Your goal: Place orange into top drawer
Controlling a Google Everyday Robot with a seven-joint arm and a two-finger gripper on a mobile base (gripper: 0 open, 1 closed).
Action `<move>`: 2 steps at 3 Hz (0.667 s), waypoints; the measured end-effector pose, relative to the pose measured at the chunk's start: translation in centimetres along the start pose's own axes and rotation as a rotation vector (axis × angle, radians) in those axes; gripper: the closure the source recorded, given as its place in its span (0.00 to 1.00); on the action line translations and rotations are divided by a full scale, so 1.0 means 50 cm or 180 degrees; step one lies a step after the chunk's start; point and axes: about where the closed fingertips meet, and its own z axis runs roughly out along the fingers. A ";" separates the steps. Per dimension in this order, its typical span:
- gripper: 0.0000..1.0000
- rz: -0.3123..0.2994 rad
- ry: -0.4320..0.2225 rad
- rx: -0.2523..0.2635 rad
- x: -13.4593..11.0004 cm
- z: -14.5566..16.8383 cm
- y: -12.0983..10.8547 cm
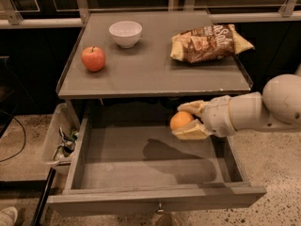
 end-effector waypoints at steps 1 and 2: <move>1.00 0.0034 0.0007 -0.0068 0.016 0.042 -0.004; 1.00 0.0129 0.0106 -0.0179 0.067 0.117 0.009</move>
Offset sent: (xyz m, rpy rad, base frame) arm 0.0230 0.0383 -0.1214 -0.0398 0.1458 0.0119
